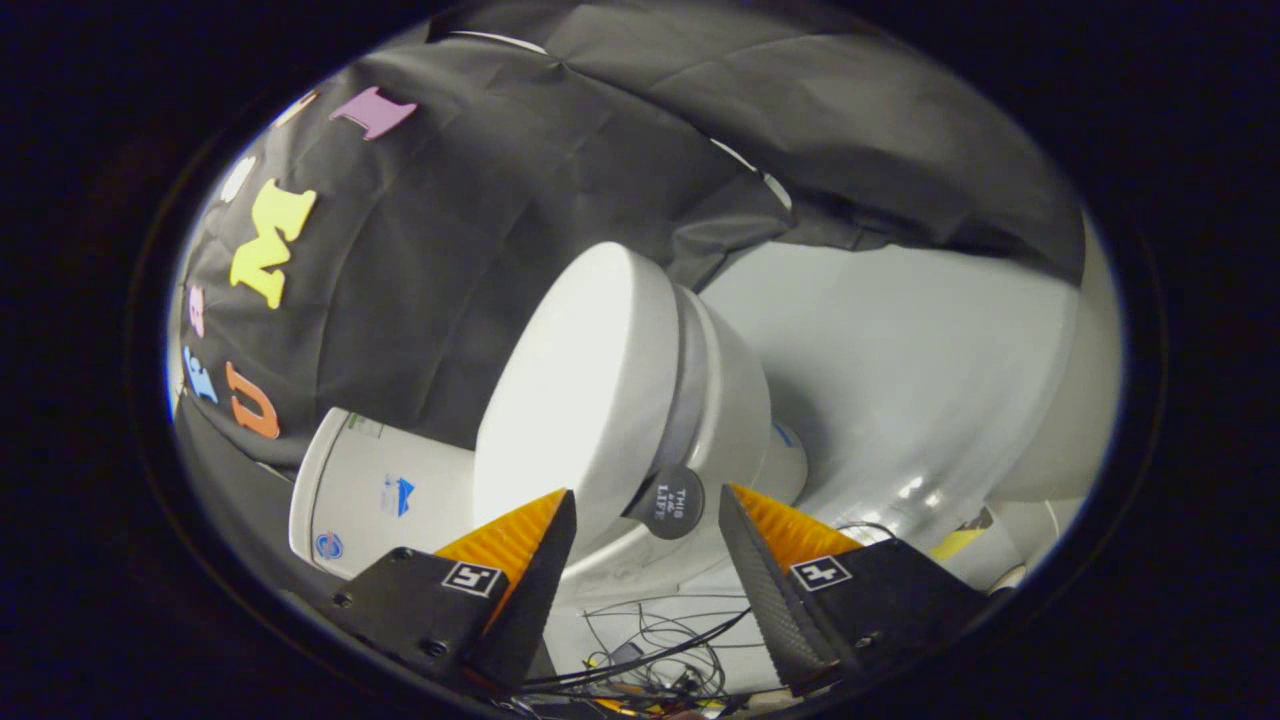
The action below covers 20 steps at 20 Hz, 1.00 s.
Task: Open the toilet lid.
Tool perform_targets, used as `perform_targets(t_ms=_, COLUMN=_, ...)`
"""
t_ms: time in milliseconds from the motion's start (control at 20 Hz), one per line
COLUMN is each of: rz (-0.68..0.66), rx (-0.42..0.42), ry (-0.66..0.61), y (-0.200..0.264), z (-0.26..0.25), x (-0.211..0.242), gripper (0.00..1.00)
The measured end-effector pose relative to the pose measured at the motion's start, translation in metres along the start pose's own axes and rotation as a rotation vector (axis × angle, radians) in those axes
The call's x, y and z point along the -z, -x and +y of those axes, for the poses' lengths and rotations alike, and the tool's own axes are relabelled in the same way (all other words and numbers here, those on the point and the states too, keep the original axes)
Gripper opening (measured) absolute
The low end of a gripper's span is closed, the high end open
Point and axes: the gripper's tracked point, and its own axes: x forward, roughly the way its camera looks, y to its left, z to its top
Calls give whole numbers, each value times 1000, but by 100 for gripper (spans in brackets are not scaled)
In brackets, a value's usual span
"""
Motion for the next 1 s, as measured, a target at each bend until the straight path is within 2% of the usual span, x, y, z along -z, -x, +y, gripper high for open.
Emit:
perform_targets(t_ms=200, rz=26, rx=6, ry=-113, y=-12, z=-10, x=-3, gripper=79)
perform_targets(t_ms=300, rz=41, rx=20, ry=-136, y=-18, z=-16, x=-1, gripper=69)
perform_targets(t_ms=400, rz=59, rx=-5, ry=-170, y=-20, z=-11, x=2, gripper=62)
perform_targets(t_ms=550, rz=66, rx=-47, ry=-216, y=-24, z=-1, x=-1, gripper=41)
perform_targets(t_ms=650, rz=66, rx=-38, ry=-232, y=-25, z=-2, x=-2, gripper=31)
perform_targets(t_ms=1000, rz=64, rx=-73, ry=-333, y=-21, z=6, x=-5, gripper=18)
